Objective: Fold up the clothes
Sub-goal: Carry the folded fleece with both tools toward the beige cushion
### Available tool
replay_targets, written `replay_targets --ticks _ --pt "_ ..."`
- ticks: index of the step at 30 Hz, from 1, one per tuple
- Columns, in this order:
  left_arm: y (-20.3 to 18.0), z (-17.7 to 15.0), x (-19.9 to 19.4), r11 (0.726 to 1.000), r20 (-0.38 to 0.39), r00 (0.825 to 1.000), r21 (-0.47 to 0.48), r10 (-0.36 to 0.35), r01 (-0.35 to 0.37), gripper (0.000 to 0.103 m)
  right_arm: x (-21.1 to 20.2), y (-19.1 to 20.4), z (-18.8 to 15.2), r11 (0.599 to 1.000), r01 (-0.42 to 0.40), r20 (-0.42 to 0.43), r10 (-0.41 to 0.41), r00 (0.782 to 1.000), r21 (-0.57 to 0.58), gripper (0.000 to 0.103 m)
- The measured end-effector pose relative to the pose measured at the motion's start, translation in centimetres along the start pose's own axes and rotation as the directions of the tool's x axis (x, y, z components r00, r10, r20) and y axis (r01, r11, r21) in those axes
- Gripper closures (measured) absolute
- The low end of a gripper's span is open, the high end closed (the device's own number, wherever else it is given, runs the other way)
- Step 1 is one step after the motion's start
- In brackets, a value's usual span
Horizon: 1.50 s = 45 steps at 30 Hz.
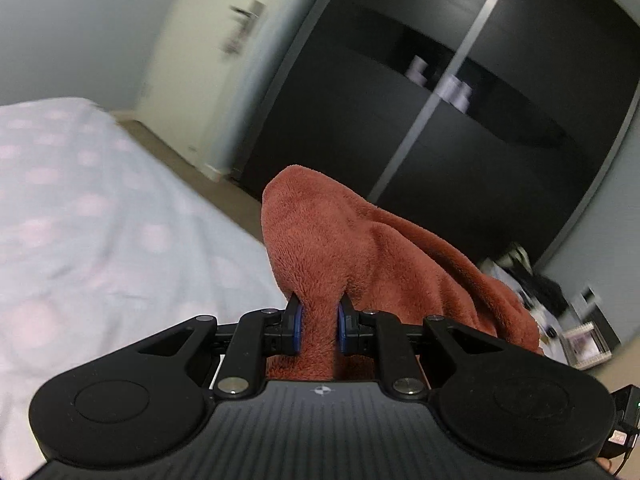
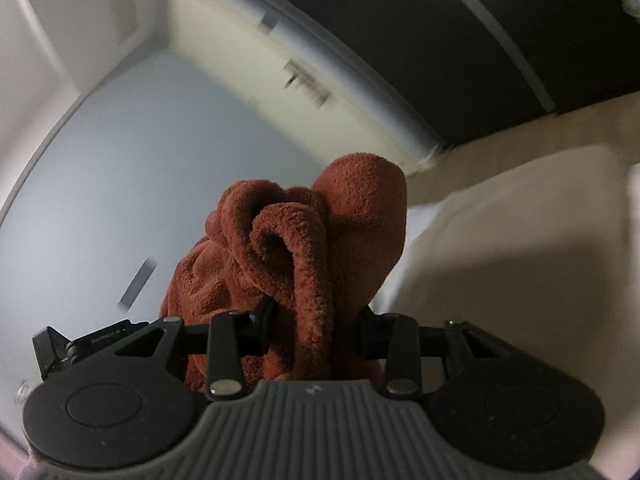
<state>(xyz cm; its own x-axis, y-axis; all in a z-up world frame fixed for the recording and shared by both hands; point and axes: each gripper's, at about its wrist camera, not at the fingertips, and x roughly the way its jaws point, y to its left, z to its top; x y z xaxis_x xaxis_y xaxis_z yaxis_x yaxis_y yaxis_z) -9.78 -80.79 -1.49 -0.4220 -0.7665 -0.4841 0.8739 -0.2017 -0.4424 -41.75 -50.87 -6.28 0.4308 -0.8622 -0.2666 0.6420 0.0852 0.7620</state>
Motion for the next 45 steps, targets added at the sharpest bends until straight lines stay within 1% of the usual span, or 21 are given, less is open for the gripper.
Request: replay_targets --ticks 3,5,7,10,13,17,19,21,22,25,27,28,30,32,35,37,38,40,41,43,45 --pt "-2.4 0.1 4.7 0.998 -0.056 0.997 0.03 -0.049 0.051 0.089 -1.1 -2.5 1.0 0.997 0.066 0.068 -0.068 0.995 0.034 0.061" --pt "-3.1 0.3 7.4 0.996 -0.093 0.993 0.042 -0.072 0.076 0.089 -1.4 -3.6 1.2 0.994 0.098 0.106 -0.103 0.989 0.053 0.061" --pt "-3.6 0.7 9.5 0.994 -0.12 0.989 0.054 -0.086 0.093 0.089 -1.5 -4.4 1.6 0.99 0.117 0.145 -0.127 0.981 0.074 0.061" --pt "-4.3 1.4 11.6 0.991 -0.141 0.984 0.069 -0.105 0.116 0.089 -1.2 -5.2 1.9 0.985 0.14 0.2 -0.157 0.967 0.097 0.061" --pt "-5.4 2.1 13.0 0.987 -0.162 0.981 0.095 -0.112 0.128 0.089 -0.8 -6.1 2.6 0.98 0.157 0.229 -0.183 0.956 0.125 0.061" --pt "-6.5 2.1 13.2 0.985 -0.161 0.982 0.125 -0.095 0.115 0.089 -0.1 -6.7 2.9 0.973 0.171 0.282 -0.21 0.936 0.158 0.061" --pt "-7.1 2.2 13.3 0.984 -0.16 0.983 0.14 -0.086 0.109 0.087 0.3 -7.4 3.0 0.966 0.166 0.311 -0.222 0.924 0.198 0.061" --pt "-7.6 2.2 13.5 0.983 -0.159 0.984 0.154 -0.077 0.102 0.083 0.2 -9.0 3.1 0.957 0.153 0.329 -0.231 0.916 0.246 0.061" --pt "-7.9 2.3 13.5 0.982 -0.159 0.985 0.162 -0.073 0.099 0.082 0.4 -9.8 3.1 0.951 0.16 0.329 -0.245 0.912 0.265 0.061" --pt "-8.8 2.3 13.7 0.979 -0.157 0.986 0.183 -0.06 0.089 0.082 2.5 -11.9 2.6 0.92 0.245 0.285 -0.334 0.899 0.304 0.061" --pt "-9.3 2.4 13.8 0.977 -0.156 0.986 0.198 -0.052 0.083 0.082 4.0 -13.2 2.3 0.899 0.312 0.236 -0.389 0.89 0.307 0.062" --pt "-9.0 2.1 13.6 0.976 -0.159 0.986 0.206 -0.041 0.073 0.082 4.6 -13.7 2.2 0.895 0.327 0.219 -0.4 0.89 0.304 0.062" --pt "-7.6 1.3 13.1 0.977 -0.175 0.984 0.207 -0.013 0.05 0.082 4.9 -14.0 2.3 0.894 0.336 0.217 -0.406 0.888 0.296 0.062" --pt "-6.1 0.5 12.7 0.981 -0.192 0.981 0.194 0.014 0.024 0.082 4.9 -13.9 2.7 0.897 0.332 0.209 -0.398 0.893 0.291 0.062" --pt "-4.8 -0.7 12.6 0.984 -0.218 0.975 0.179 0.046 -0.006 0.082 5.1 -14.0 2.9 0.89 0.338 0.184 -0.404 0.896 0.305 0.062" --pt "-4.4 -1.3 12.1 0.984 -0.228 0.972 0.179 0.048 -0.007 0.082 4.7 -13.2 2.9 0.893 0.331 0.185 -0.396 0.9 0.305 0.062" --pt "-4.3 -1.5 11.8 0.984 -0.231 0.972 0.18 0.047 -0.004 0.082 4.3 -12.7 3.0 0.901 0.315 0.201 -0.382 0.902 0.298 0.062" --pt "-4.1 -1.8 11.1 0.983 -0.237 0.97 0.182 0.044 0.0 0.082 3.5 -12.1 3.3 0.929 0.257 0.269 -0.327 0.906 0.266 0.063" --pt "-3.9 -1.9 10.6 0.983 -0.238 0.97 0.181 0.045 -0.001 0.082 3.1 -12.1 3.3 0.934 0.238 0.288 -0.314 0.905 0.268 0.063" --pt "-3.3 -2.0 9.5 0.984 -0.235 0.971 0.176 0.048 -0.006 0.082 2.9 -13.5 2.8 0.913 0.242 0.274 -0.337 0.901 0.329 0.063" --pt "-2.8 -2.2 8.6 0.985 -0.231 0.971 0.174 0.054 -0.013 0.082 3.0 -16.0 1.6 0.873 0.279 0.212 -0.385 0.898 0.4 0.063"
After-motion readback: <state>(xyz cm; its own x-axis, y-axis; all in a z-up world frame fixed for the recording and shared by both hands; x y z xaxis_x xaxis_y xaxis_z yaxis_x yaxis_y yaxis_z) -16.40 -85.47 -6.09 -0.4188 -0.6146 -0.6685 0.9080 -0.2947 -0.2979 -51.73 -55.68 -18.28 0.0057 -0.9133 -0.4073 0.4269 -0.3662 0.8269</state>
